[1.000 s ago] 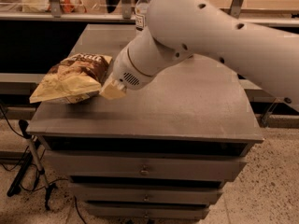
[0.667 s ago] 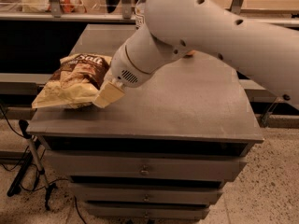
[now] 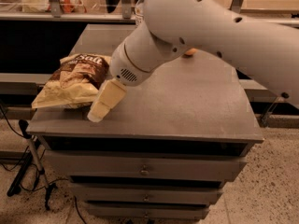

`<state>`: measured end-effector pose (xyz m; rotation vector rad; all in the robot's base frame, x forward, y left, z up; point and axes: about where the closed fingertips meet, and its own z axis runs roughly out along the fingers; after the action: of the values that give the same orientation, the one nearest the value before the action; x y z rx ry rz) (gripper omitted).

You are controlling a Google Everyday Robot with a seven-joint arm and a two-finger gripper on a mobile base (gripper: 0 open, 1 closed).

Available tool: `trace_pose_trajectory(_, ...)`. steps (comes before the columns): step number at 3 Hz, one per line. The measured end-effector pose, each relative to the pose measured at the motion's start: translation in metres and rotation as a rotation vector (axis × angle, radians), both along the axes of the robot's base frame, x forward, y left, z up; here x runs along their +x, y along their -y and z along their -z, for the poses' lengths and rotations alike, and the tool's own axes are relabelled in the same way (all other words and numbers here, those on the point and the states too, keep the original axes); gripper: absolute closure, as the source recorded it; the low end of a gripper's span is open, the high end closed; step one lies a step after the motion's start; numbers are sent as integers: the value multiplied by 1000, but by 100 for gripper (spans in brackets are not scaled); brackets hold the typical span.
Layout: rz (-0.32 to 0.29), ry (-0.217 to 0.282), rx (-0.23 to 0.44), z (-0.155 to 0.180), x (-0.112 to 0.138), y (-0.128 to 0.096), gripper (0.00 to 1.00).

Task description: Pick brown chip bag

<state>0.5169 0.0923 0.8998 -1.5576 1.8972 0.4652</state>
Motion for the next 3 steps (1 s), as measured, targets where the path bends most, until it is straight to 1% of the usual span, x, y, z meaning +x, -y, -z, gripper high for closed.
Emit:
trace_pose_trajectory(1,-2,18,-14,-3,5,-21,0)
trace_pose_trajectory(2,3,23,-8,-4,12,-43,0)
trace_pose_trajectory(3,-5,5,6,4,14,-61,0)
